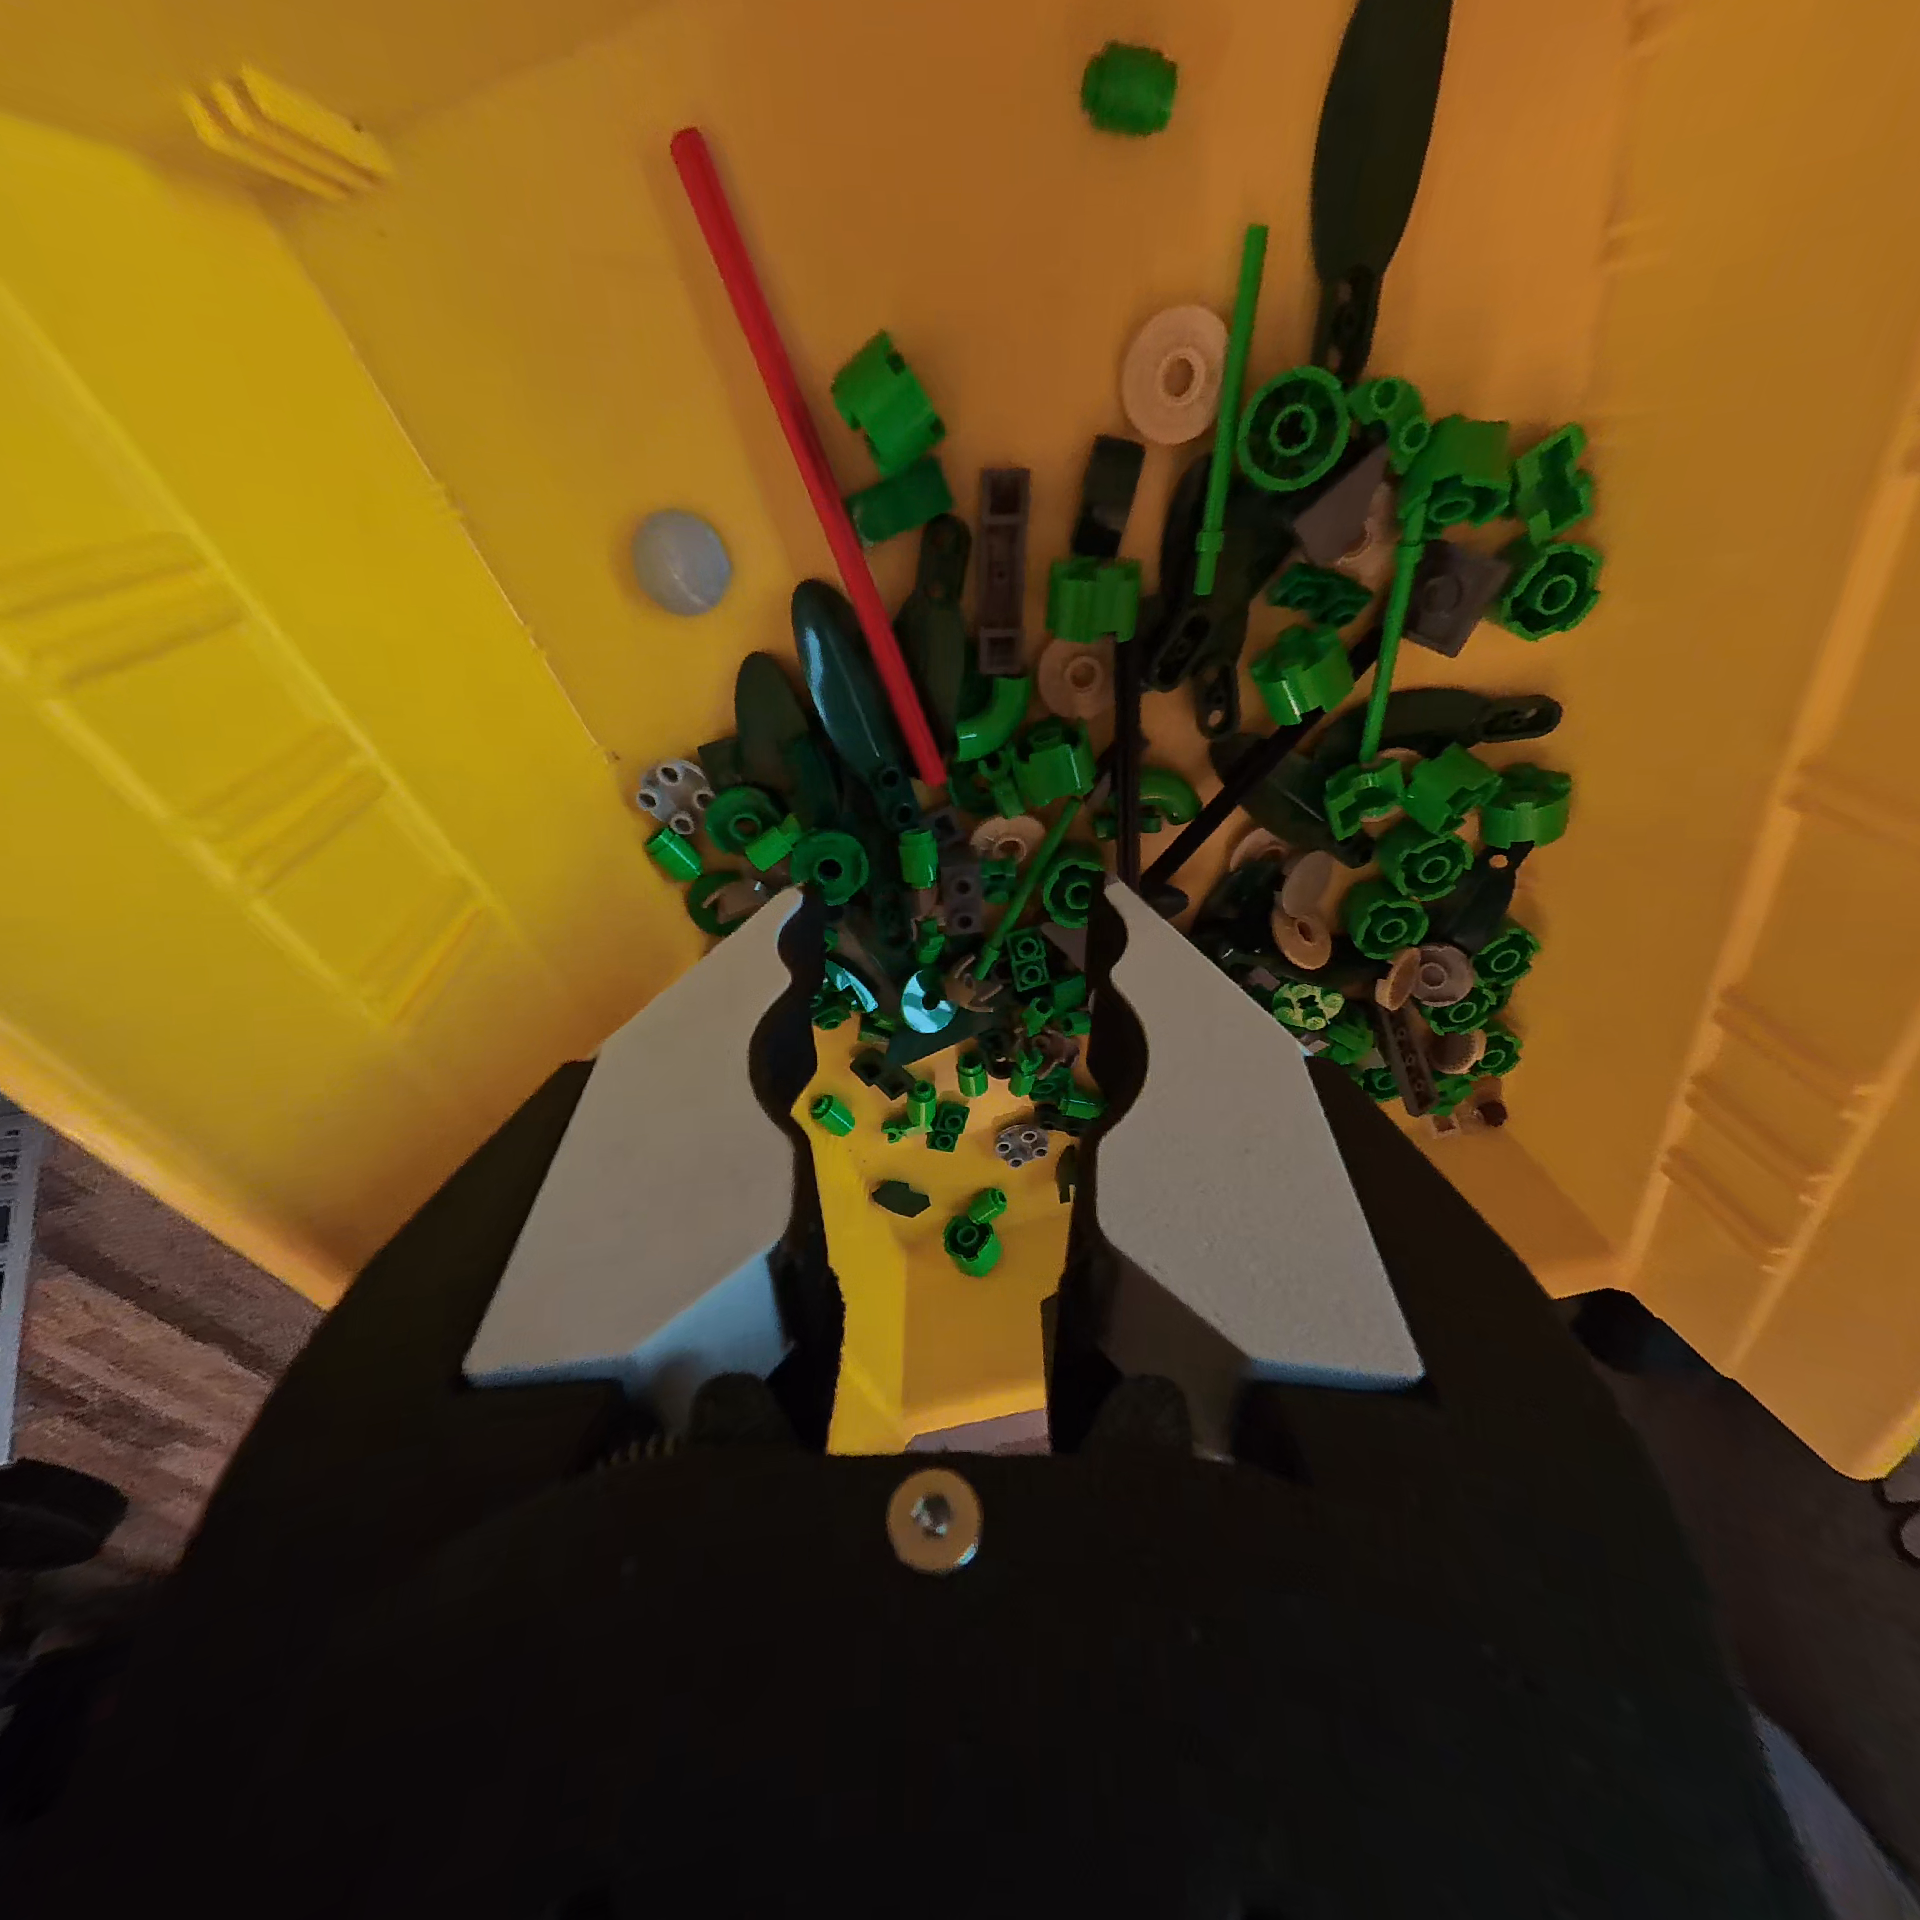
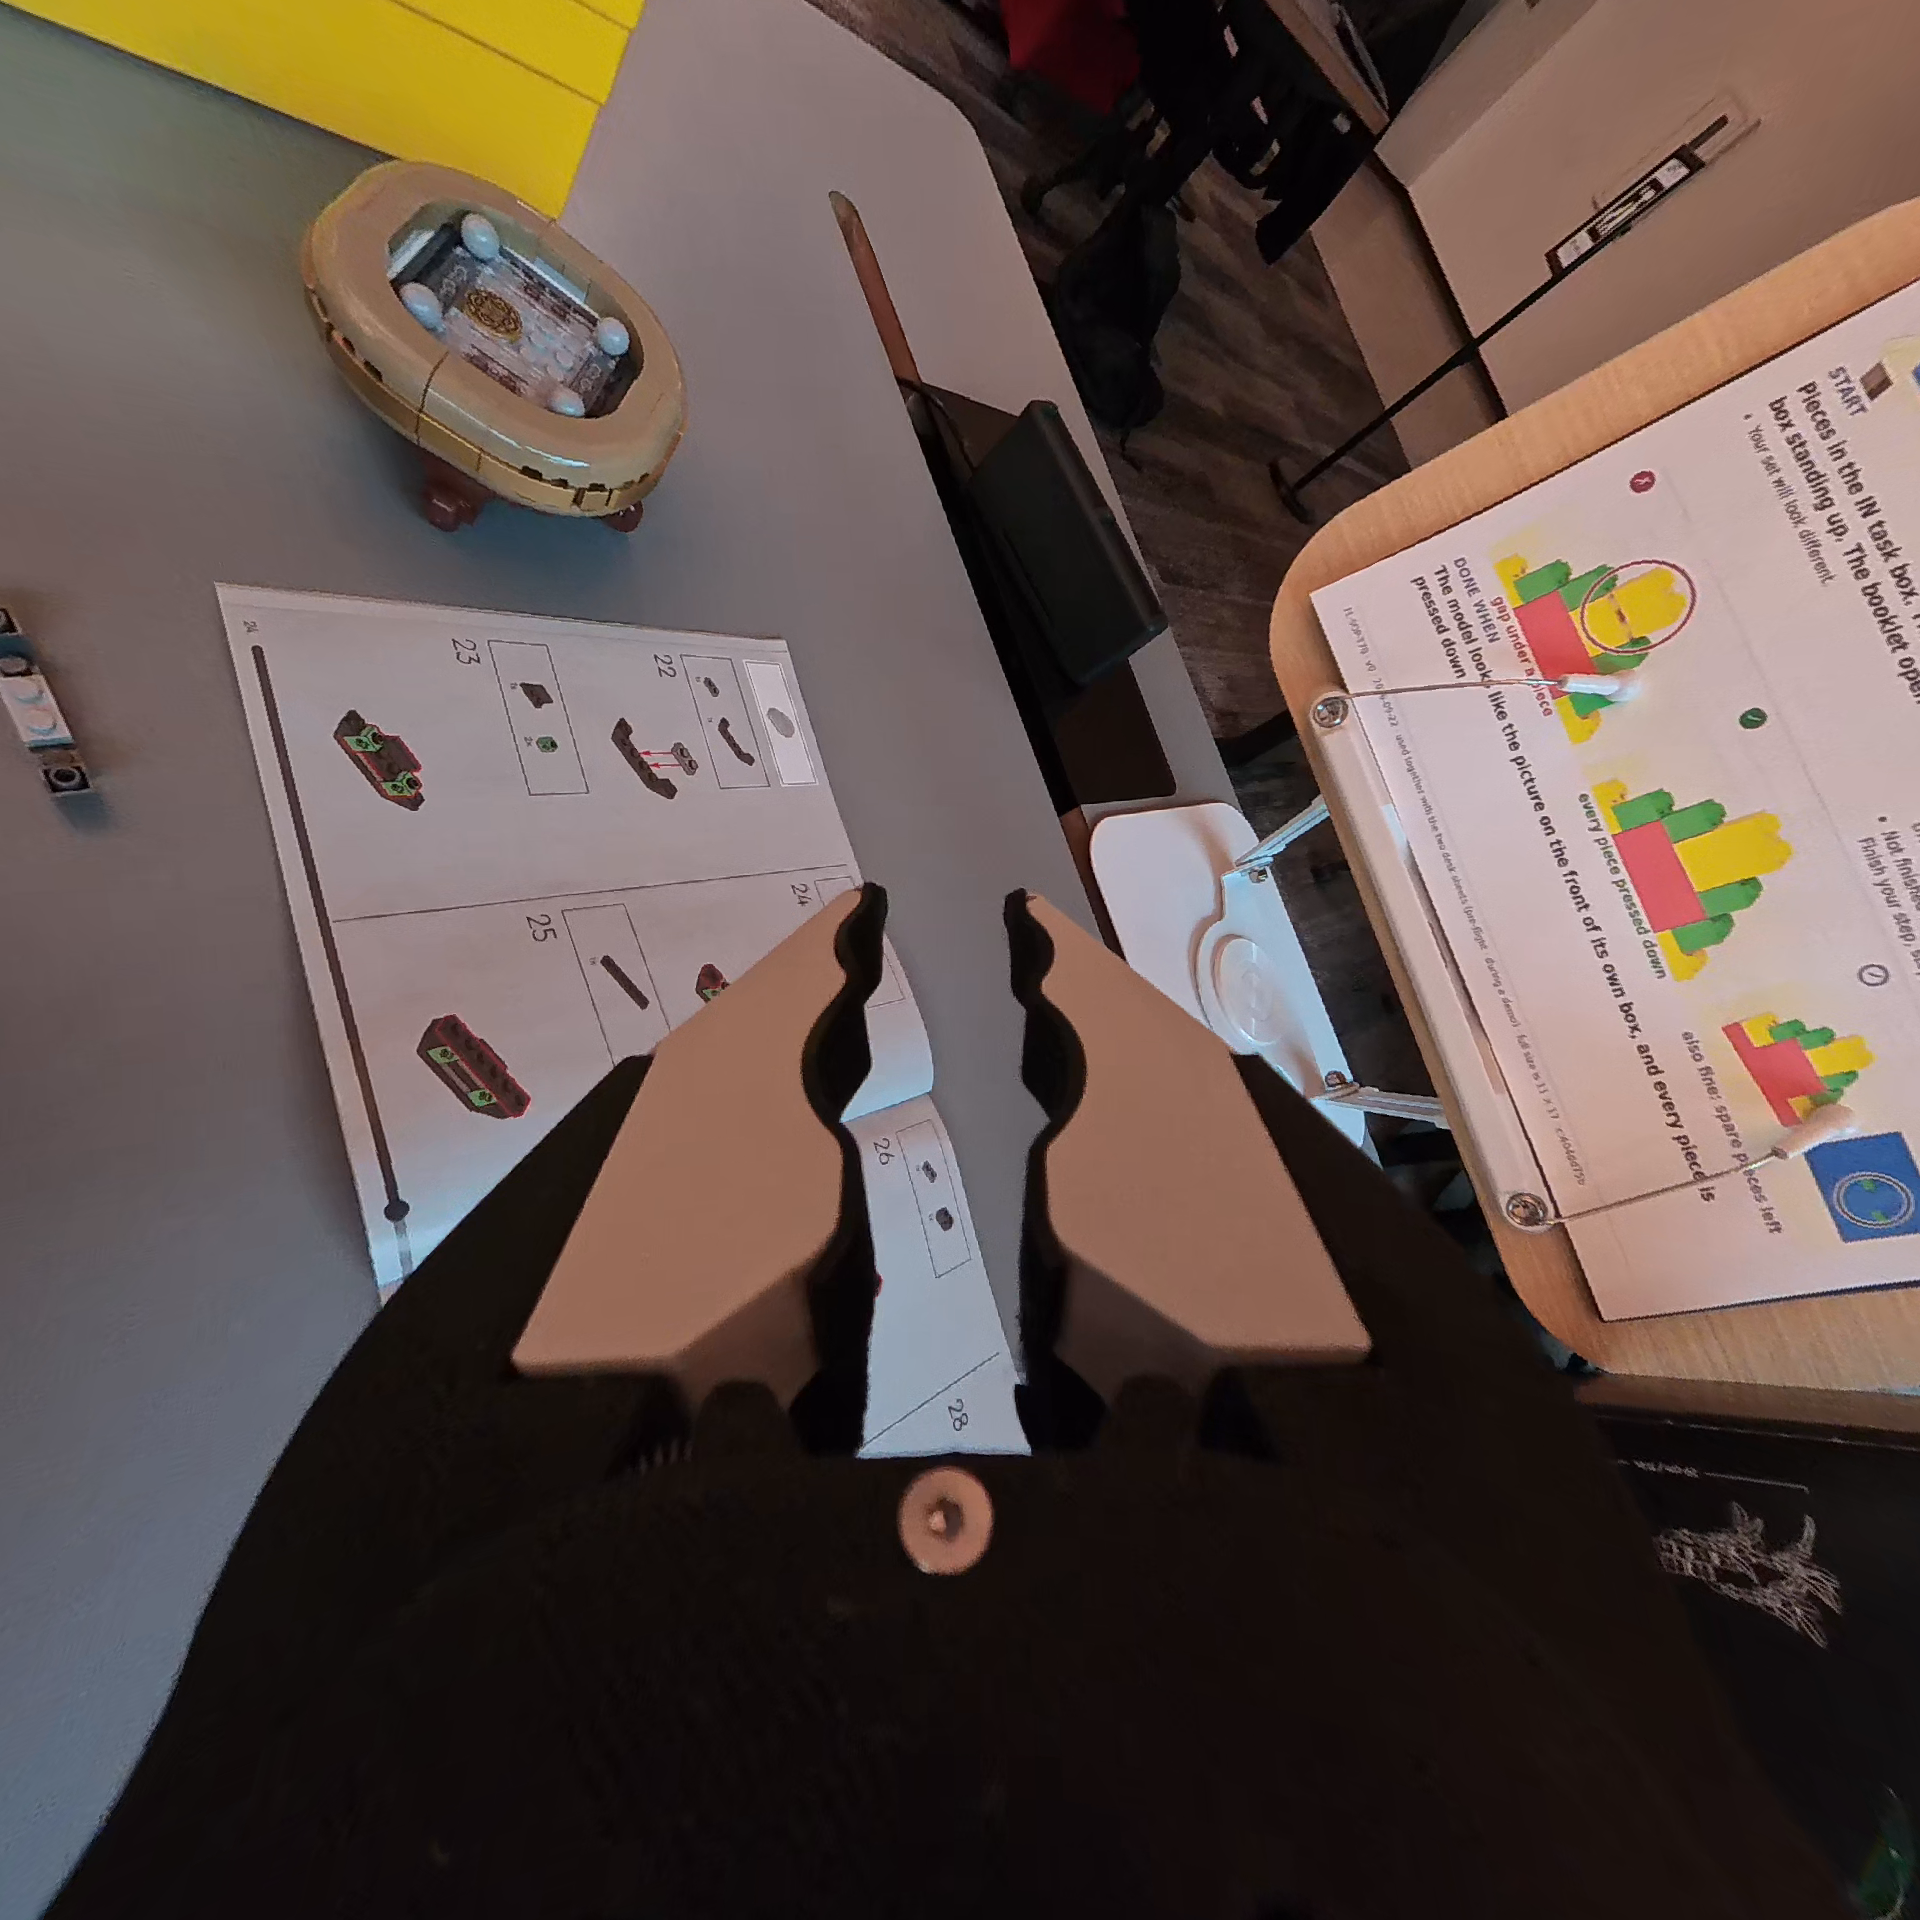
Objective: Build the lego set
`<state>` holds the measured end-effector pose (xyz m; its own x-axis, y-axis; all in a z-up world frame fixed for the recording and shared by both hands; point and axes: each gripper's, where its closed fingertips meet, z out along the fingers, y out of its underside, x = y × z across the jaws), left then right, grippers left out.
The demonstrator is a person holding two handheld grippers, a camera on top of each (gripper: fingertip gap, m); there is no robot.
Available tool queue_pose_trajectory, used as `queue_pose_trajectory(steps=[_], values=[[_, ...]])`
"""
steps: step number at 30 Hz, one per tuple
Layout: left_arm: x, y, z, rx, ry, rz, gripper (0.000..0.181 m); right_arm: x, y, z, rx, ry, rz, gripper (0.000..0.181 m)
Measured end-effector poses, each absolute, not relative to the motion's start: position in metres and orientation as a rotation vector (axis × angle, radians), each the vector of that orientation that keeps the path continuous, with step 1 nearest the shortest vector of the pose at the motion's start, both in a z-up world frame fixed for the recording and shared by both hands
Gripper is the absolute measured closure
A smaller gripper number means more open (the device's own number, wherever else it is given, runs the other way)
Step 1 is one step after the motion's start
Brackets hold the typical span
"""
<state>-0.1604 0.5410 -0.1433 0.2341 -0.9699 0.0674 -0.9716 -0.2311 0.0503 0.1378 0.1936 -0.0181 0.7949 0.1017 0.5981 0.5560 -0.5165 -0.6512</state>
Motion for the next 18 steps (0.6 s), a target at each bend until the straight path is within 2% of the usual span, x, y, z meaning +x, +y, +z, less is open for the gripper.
queue_pose_trajectory(steps=[10, 18], values=[[-0.1641, 0.5408, -0.1468, 2.389, -1.875, 0.025, 0.131, 0.1388, 0.1916, -0.0143, -2.047, -0.473, -0.615, 0.159], [-0.1659, 0.5339, -0.1501, 2.328, -1.894, 0.016, 0.138, 0.1391, 0.1944, -0.0231, -2.072, -0.485, -0.607, 0.159]])
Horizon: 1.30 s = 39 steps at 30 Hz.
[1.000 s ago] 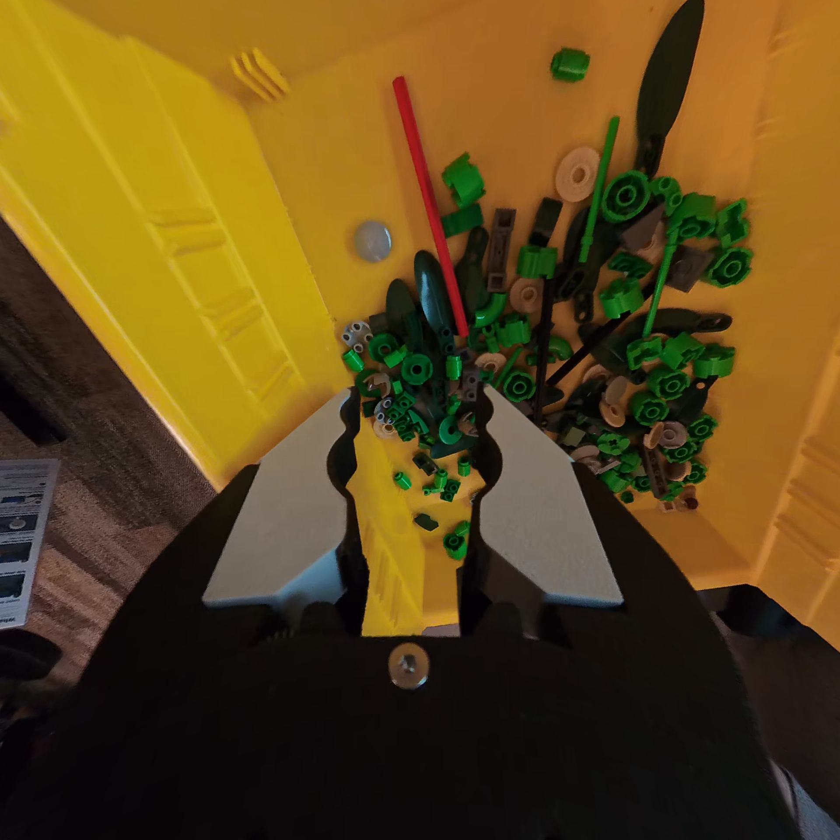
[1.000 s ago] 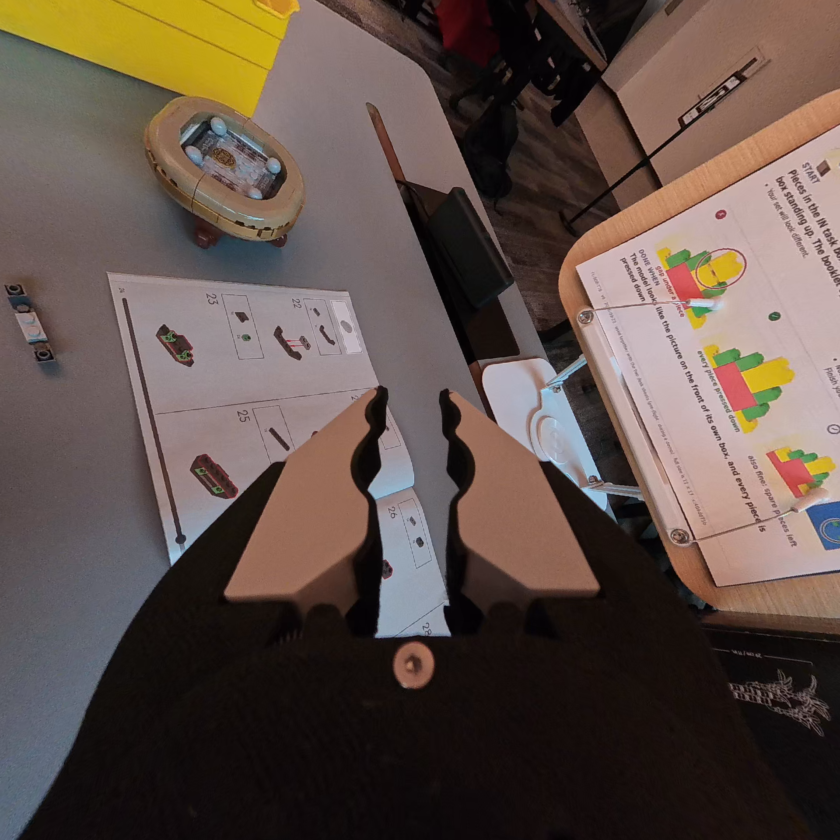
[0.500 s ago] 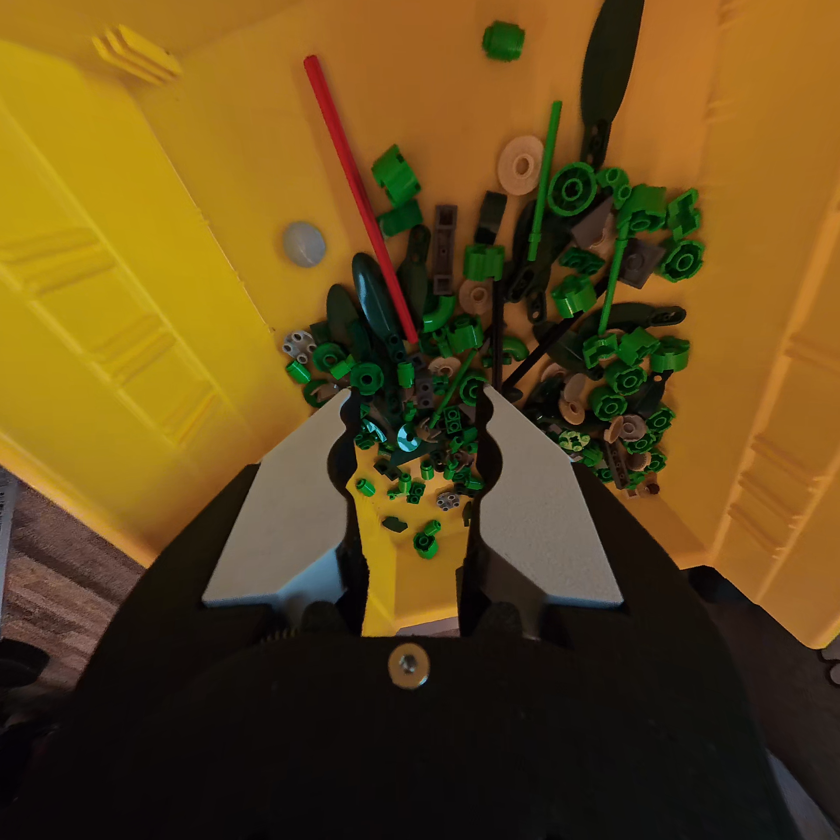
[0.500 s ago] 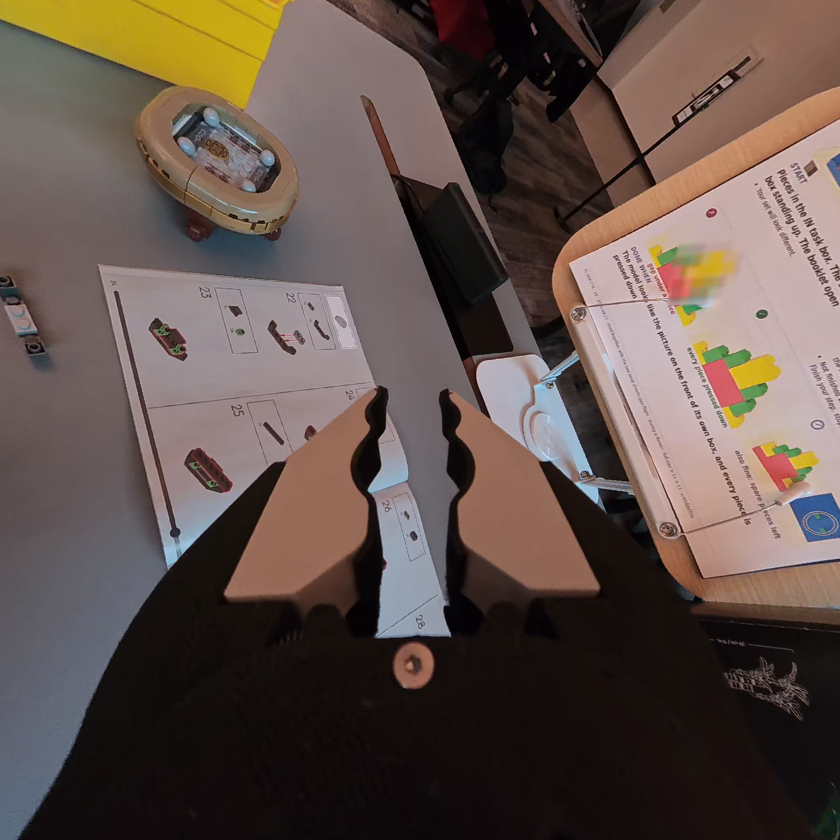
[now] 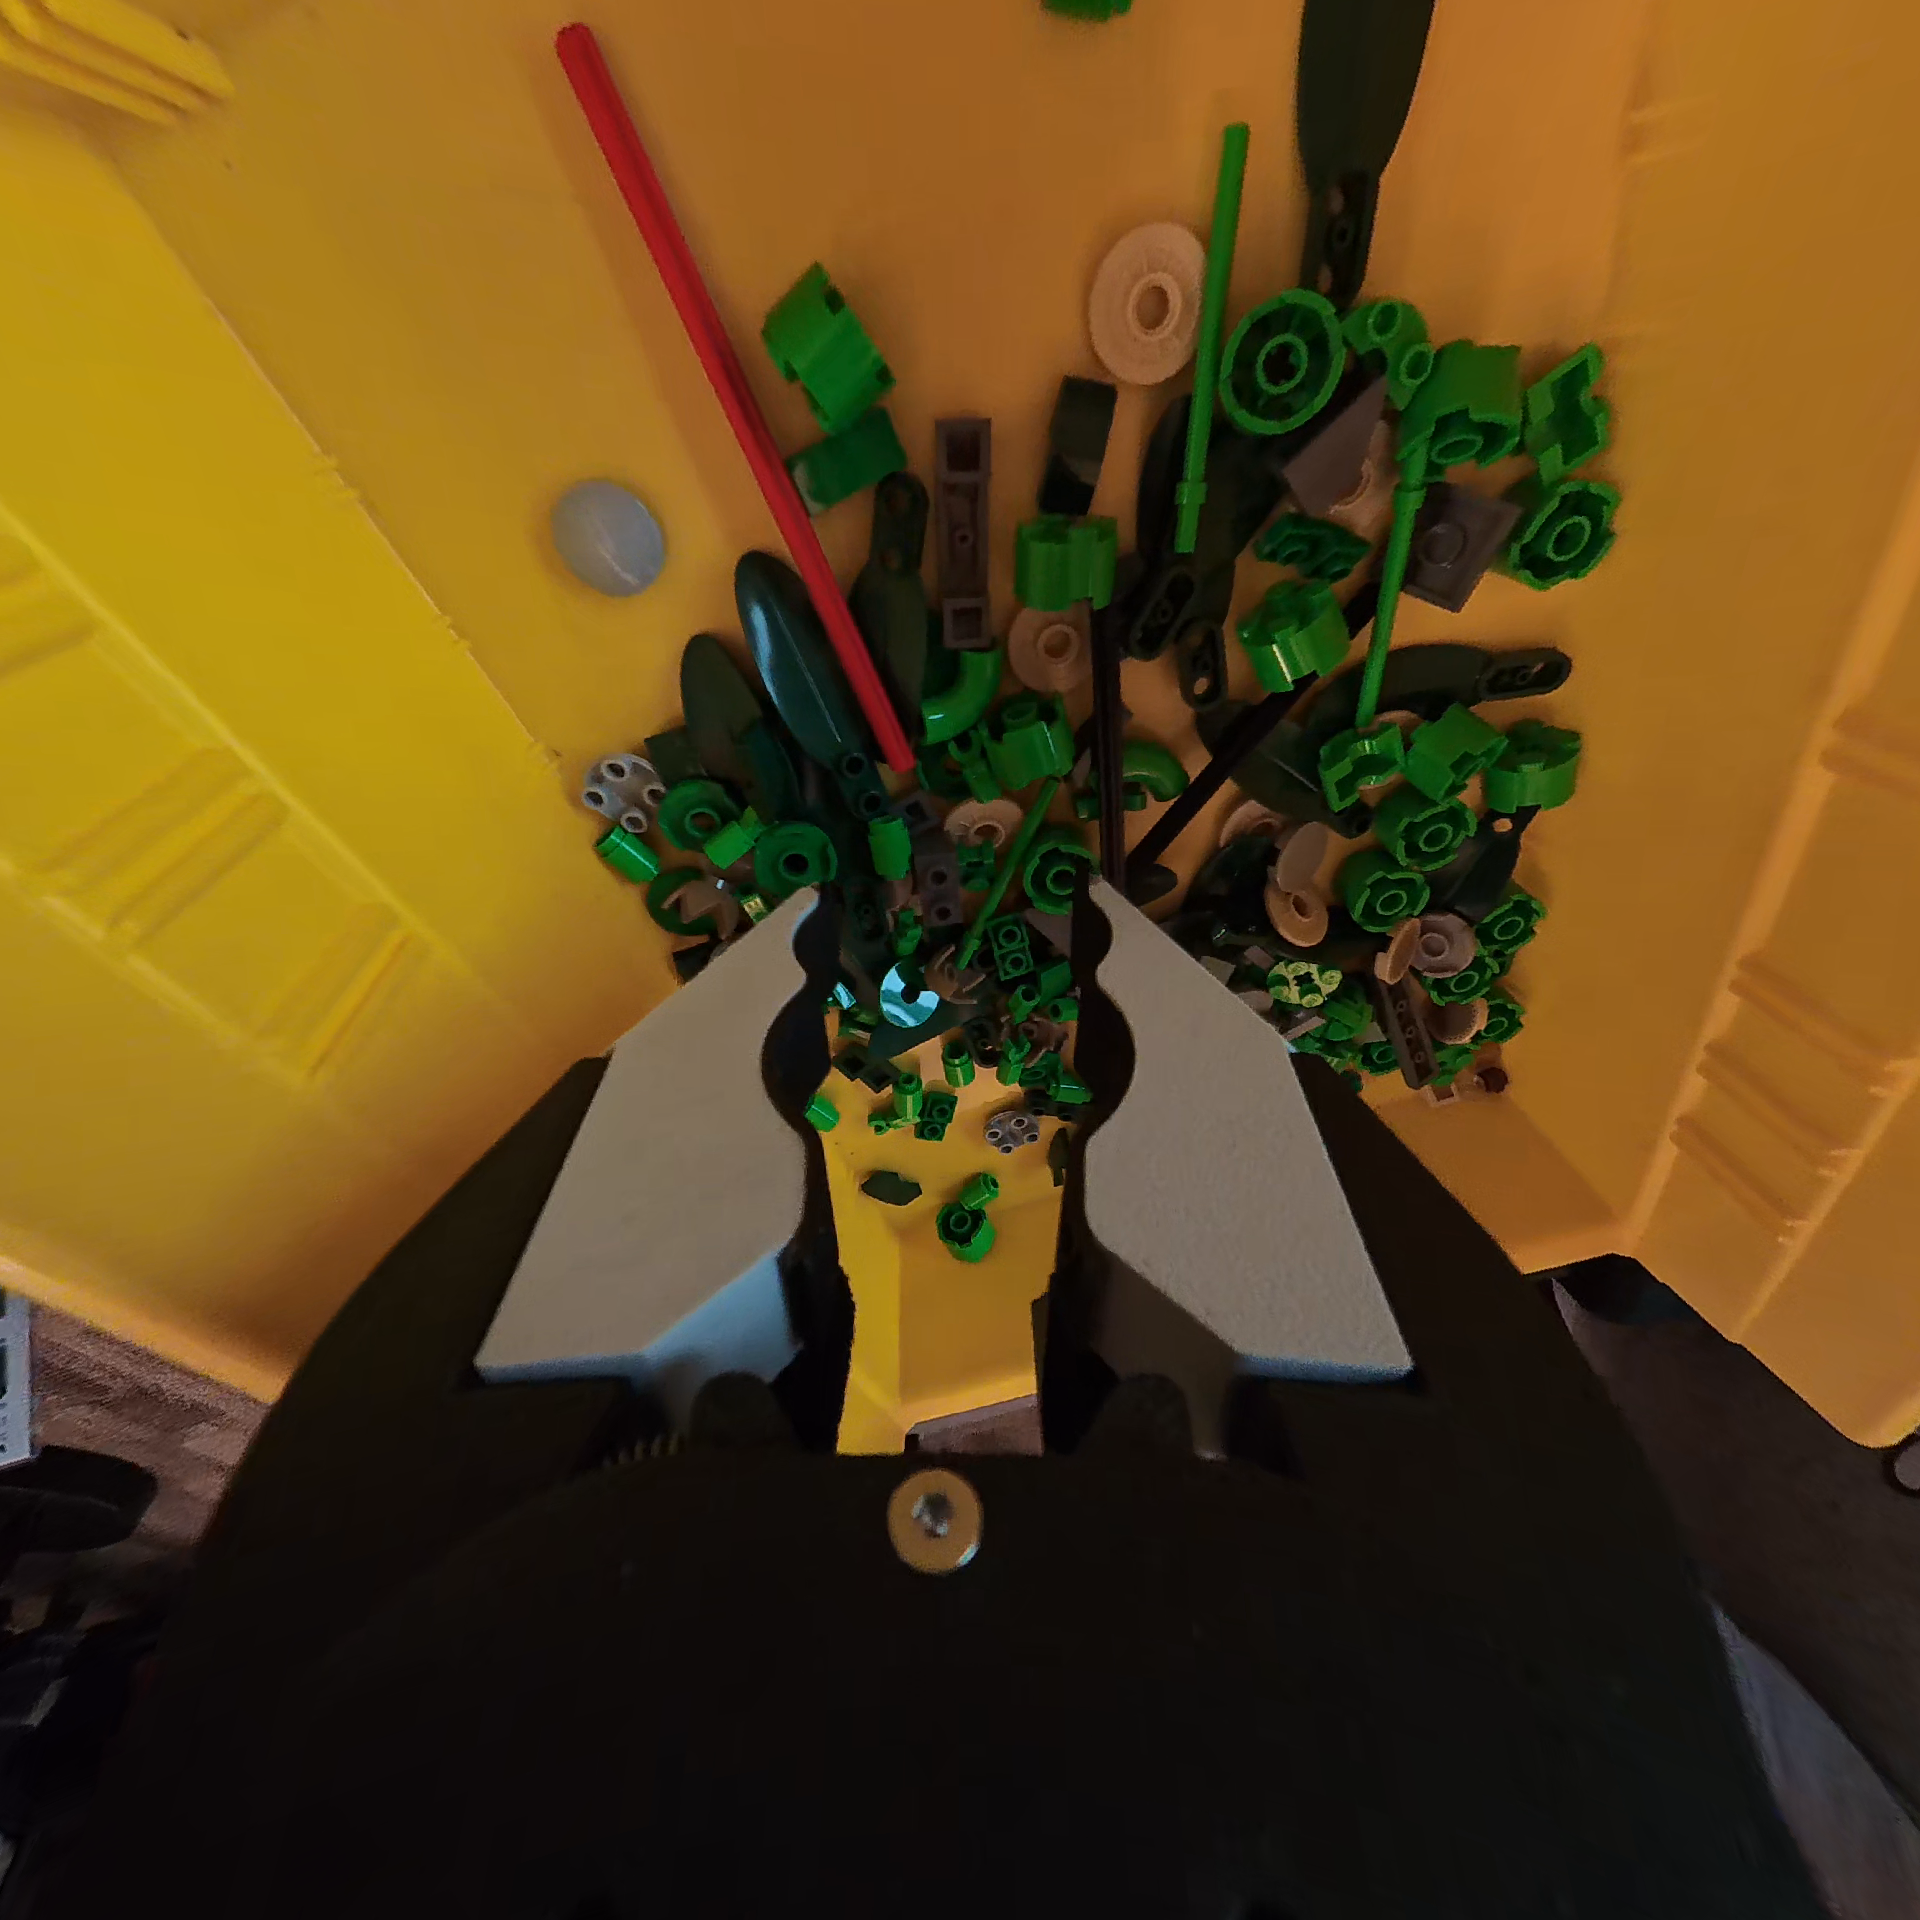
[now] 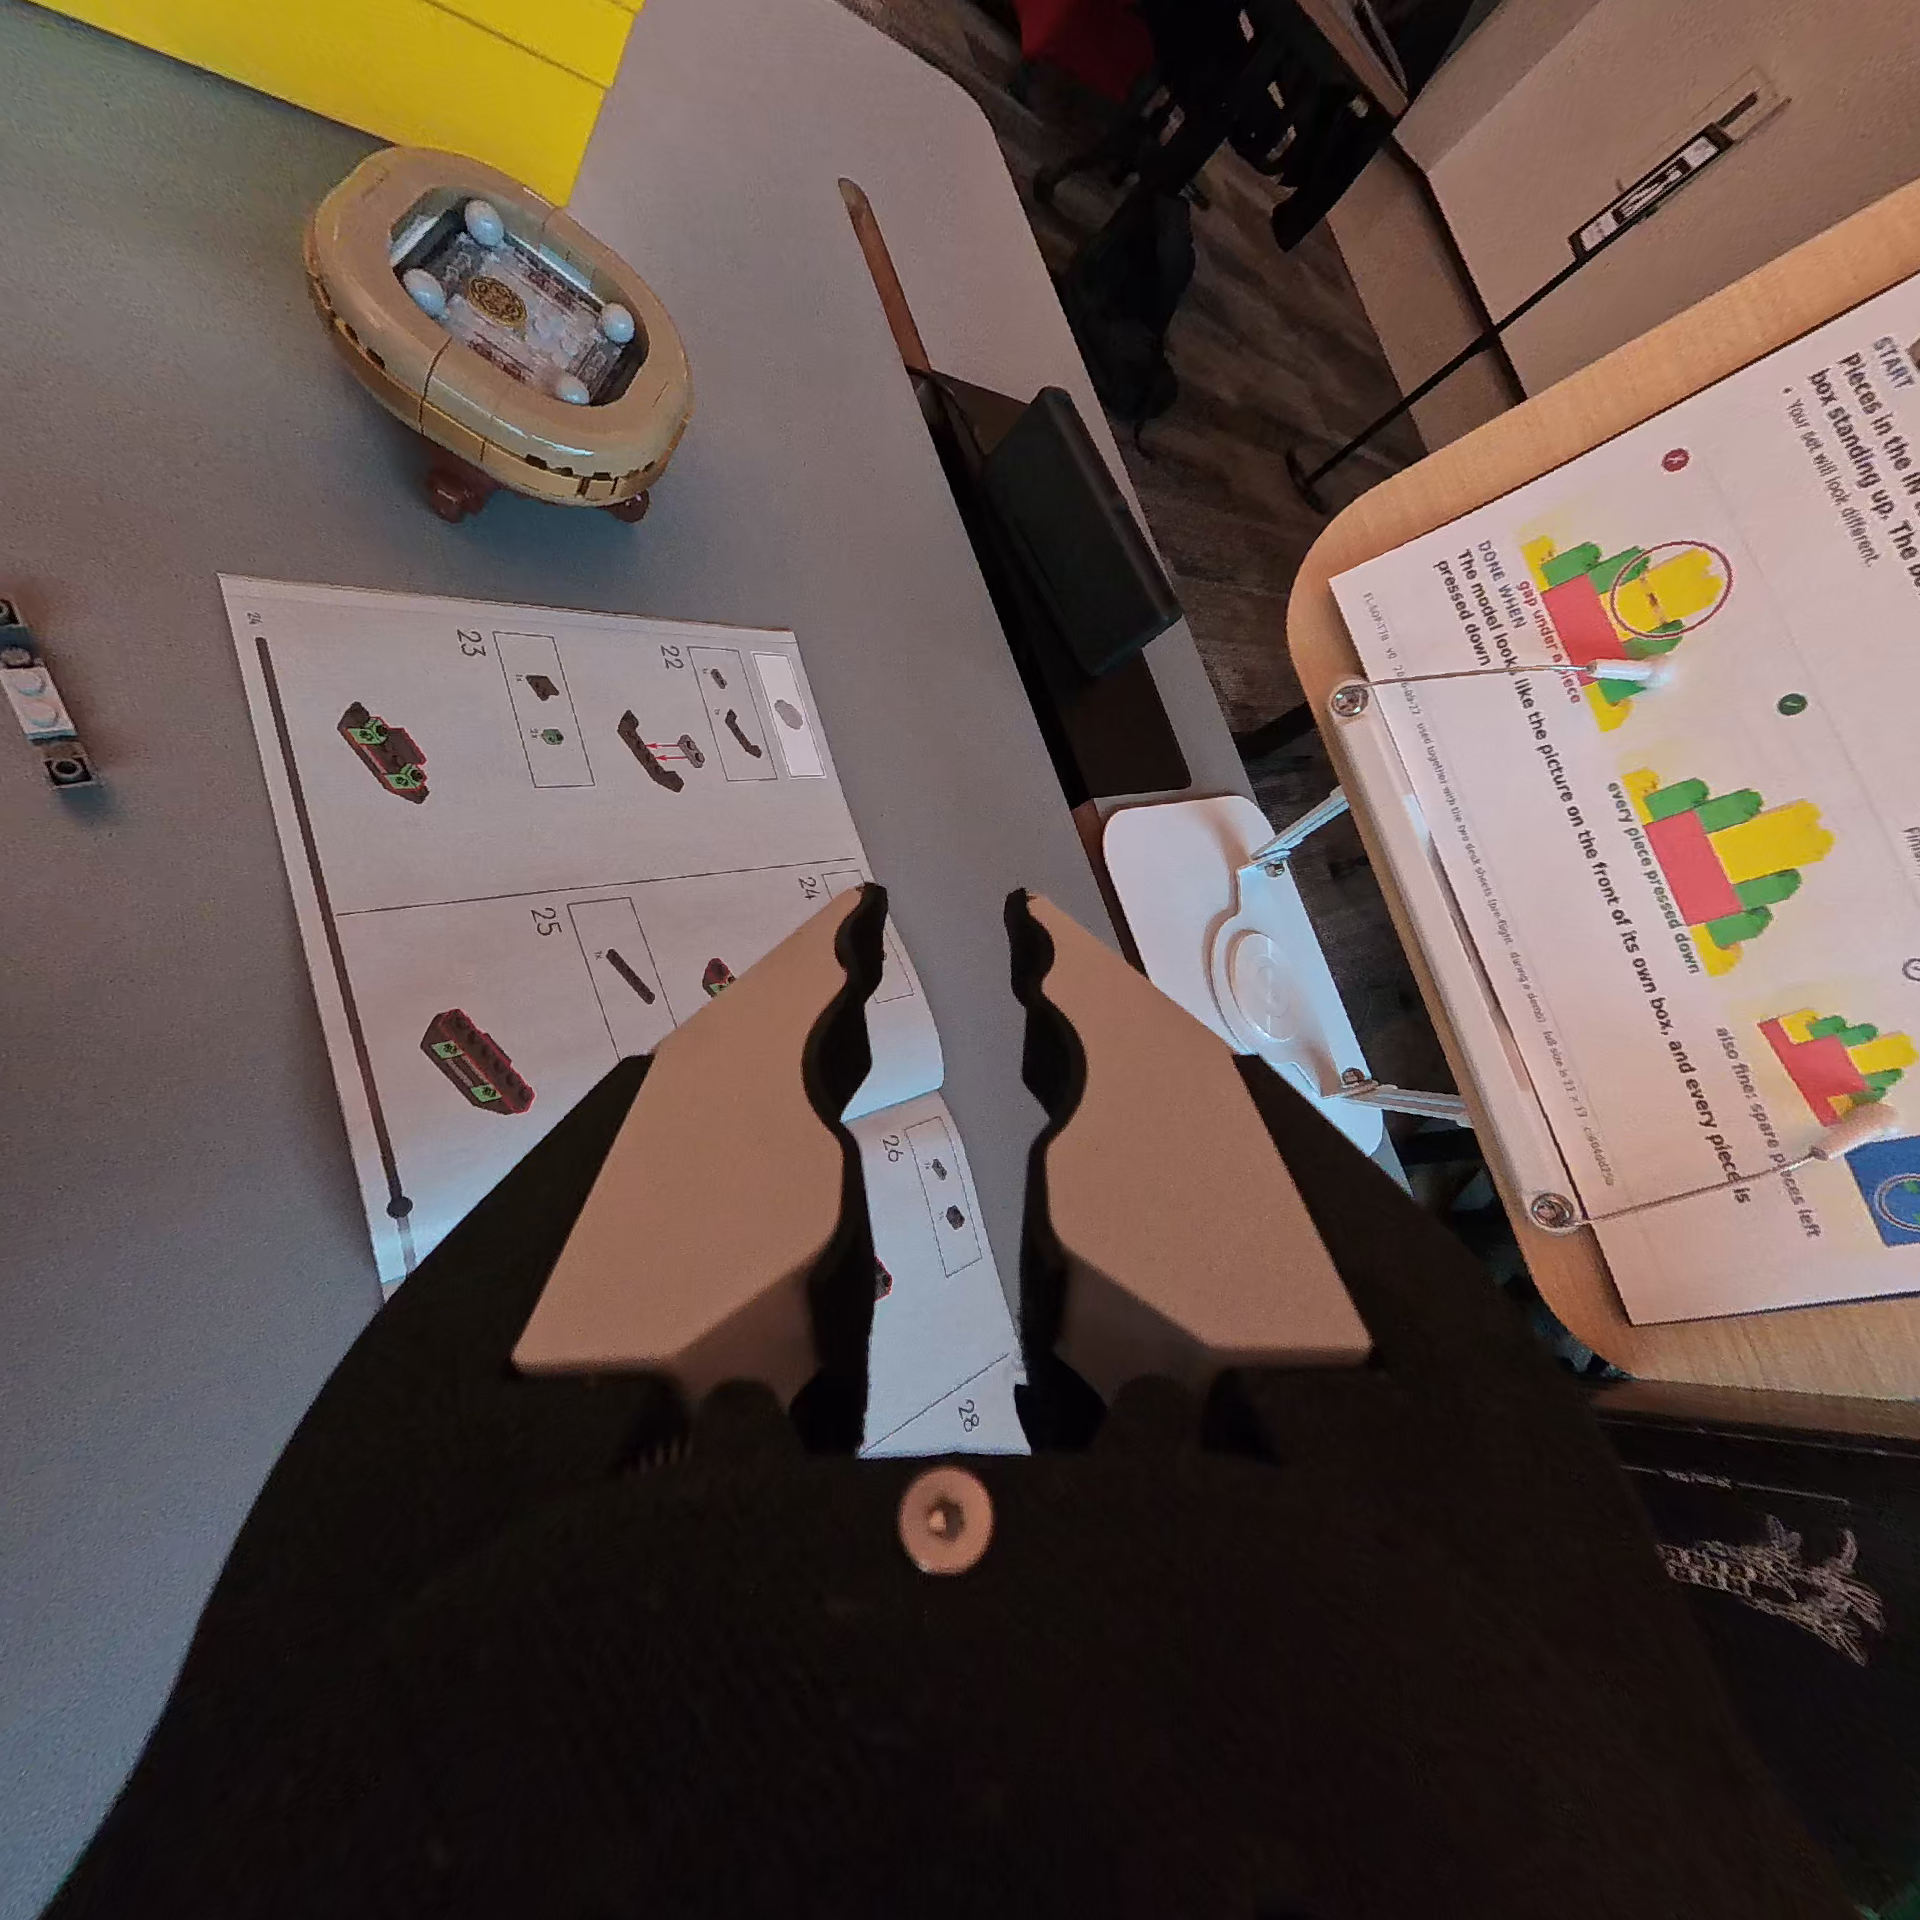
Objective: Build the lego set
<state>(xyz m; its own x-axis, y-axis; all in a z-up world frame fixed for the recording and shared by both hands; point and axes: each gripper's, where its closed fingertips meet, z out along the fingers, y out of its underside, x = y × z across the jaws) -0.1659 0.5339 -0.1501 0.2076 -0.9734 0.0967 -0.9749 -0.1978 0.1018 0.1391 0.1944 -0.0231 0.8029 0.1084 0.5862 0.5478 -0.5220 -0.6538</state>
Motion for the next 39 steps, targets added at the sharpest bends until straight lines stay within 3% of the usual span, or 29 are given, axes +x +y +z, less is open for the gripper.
queue_pose_trajectory(steps=[9, 16, 39], values=[[-0.162, 0.54, -0.146, 2.358, -1.932, 0.003, 0.149, 0.138, 0.195, -0.021, -2.061, -0.482, -0.599, 0.159], [-0.141, 0.56, -0.129, 2.493, -2.02, 0.092, 0.143, 0.125, 0.203, -0.02, -2.036, -0.507, -0.551, 0.159], [-0.115, 0.543, -0.133, 2.394, -2.127, 0.227, 0.145, 0.117, 0.206, -0.021, -2.04, -0.527, -0.524, 0.159]])
